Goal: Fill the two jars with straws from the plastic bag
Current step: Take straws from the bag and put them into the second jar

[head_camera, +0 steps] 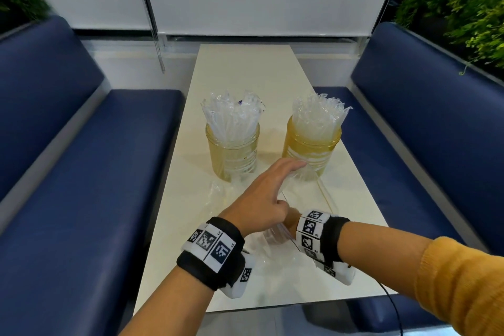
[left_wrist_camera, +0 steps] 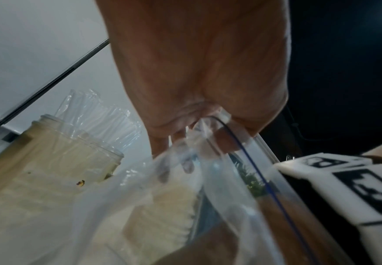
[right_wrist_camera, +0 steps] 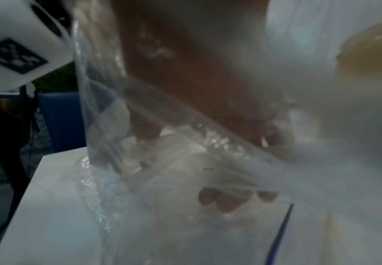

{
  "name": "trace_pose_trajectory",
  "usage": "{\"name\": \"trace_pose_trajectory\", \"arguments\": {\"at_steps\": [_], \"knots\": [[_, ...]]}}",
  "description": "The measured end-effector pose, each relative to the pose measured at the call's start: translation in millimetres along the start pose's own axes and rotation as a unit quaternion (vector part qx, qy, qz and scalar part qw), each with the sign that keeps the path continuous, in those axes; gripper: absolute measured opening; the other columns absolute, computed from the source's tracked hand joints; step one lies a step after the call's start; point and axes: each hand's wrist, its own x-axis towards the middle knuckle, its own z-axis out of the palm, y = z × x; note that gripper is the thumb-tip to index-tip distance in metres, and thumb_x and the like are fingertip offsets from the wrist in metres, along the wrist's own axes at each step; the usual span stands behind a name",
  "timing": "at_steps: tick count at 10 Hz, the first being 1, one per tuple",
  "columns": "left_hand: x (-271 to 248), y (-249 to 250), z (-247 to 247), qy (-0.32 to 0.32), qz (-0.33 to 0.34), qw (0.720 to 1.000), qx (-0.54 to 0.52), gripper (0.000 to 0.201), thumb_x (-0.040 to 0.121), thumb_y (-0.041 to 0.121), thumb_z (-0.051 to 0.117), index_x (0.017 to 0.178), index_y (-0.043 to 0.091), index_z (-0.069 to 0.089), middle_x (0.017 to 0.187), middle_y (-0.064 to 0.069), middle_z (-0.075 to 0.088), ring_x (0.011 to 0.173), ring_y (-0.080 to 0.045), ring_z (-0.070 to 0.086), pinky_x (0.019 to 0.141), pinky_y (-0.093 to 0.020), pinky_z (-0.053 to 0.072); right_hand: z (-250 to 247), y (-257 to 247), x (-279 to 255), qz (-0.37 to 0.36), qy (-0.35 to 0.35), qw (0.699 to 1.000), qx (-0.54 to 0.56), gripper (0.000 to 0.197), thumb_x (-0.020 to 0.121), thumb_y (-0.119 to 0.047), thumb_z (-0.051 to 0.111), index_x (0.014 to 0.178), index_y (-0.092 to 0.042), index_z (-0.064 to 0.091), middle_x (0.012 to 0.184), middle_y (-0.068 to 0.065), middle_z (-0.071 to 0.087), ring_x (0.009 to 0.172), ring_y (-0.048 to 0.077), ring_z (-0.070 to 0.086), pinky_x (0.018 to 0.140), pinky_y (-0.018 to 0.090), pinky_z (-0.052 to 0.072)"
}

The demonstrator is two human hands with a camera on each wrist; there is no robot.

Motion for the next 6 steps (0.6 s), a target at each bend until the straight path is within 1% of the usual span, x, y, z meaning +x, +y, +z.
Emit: {"name": "trace_pose_trajectory", "arguments": {"at_steps": [1, 2, 3, 4, 5, 6], "knots": [[-2.7, -8.0, -2.8, 0.008, 0.016, 1.0, 0.006, 0.07, 0.077, -0.005, 0.054, 0.139, 0.028, 0.051, 0.15, 0.013, 0.04, 0.142, -0.002, 0.034, 0.119, -0.034, 0.03, 17.8, 9.8, -9.8, -0.088, -0.044, 0.969, 0.226, 0.064, 0.075, 0.012, 0.011, 0.129, 0.023, 0.042, 0.121, 0.026, 0.053, 0.119, 0.038, 0.046, 0.105, 0.027, 0.041], [-8.6, -12.0, -7.1, 0.056, 0.042, 0.997, -0.028, 0.03, 0.097, 0.018, 0.059, 0.124, 0.03, 0.063, 0.146, 0.012, 0.047, 0.14, -0.005, 0.04, 0.115, -0.034, 0.034, 19.3, 28.1, -17.4, -0.234, 0.028, 0.805, 0.544, 0.043, 0.101, 0.005, 0.033, 0.143, 0.0, 0.041, 0.14, 0.013, 0.051, 0.124, 0.02, 0.045, 0.093, 0.01, 0.039], [-20.3, -23.3, -13.7, 0.213, 0.045, 0.974, -0.059, 0.021, 0.103, 0.021, 0.051, 0.113, 0.024, 0.07, 0.128, 0.009, 0.062, 0.124, -0.01, 0.056, 0.099, -0.026, 0.047, 21.7, 23.7, -0.1, -0.31, -0.047, 0.723, 0.616, 0.02, 0.103, -0.004, 0.043, 0.116, -0.01, 0.057, 0.106, 0.008, 0.058, 0.112, 0.022, 0.051, 0.089, 0.019, 0.042], [-38.9, -52.6, -22.5, 0.355, -0.064, 0.931, 0.057, 0.015, 0.1, 0.015, 0.054, 0.108, 0.024, 0.062, 0.112, 0.01, 0.063, 0.104, -0.01, 0.061, 0.086, -0.034, 0.054, 20.8, 20.5, 18.8, -0.333, -0.016, 0.715, 0.615, 0.031, 0.094, -0.016, 0.062, 0.123, -0.006, 0.061, 0.107, 0.007, 0.06, 0.102, 0.023, 0.059, 0.09, 0.035, 0.049], [-59.3, -81.6, -29.6, 0.238, -0.303, 0.902, 0.195, 0.033, 0.102, 0.036, 0.046, 0.131, 0.021, 0.052, 0.126, 0.0, 0.061, 0.116, -0.023, 0.057, 0.096, -0.042, 0.049, 22.3, 36.0, 15.6, -0.36, 0.015, 0.642, 0.677, 0.045, 0.083, -0.018, 0.071, 0.124, -0.008, 0.057, 0.106, 0.005, 0.059, 0.087, 0.015, 0.063, 0.076, 0.023, 0.051], [-66.4, -88.6, -31.5, 0.17, -0.385, 0.895, 0.147, 0.058, 0.102, 0.059, 0.027, 0.128, 0.016, 0.055, 0.114, -0.006, 0.07, 0.106, -0.027, 0.062, 0.095, -0.042, 0.048, 30.4, 51.1, 6.8, -0.448, -0.058, 0.545, 0.706, 0.054, 0.068, -0.012, 0.082, 0.119, -0.013, 0.063, 0.089, -0.001, 0.059, 0.071, 0.01, 0.061, 0.07, 0.021, 0.049]]}}
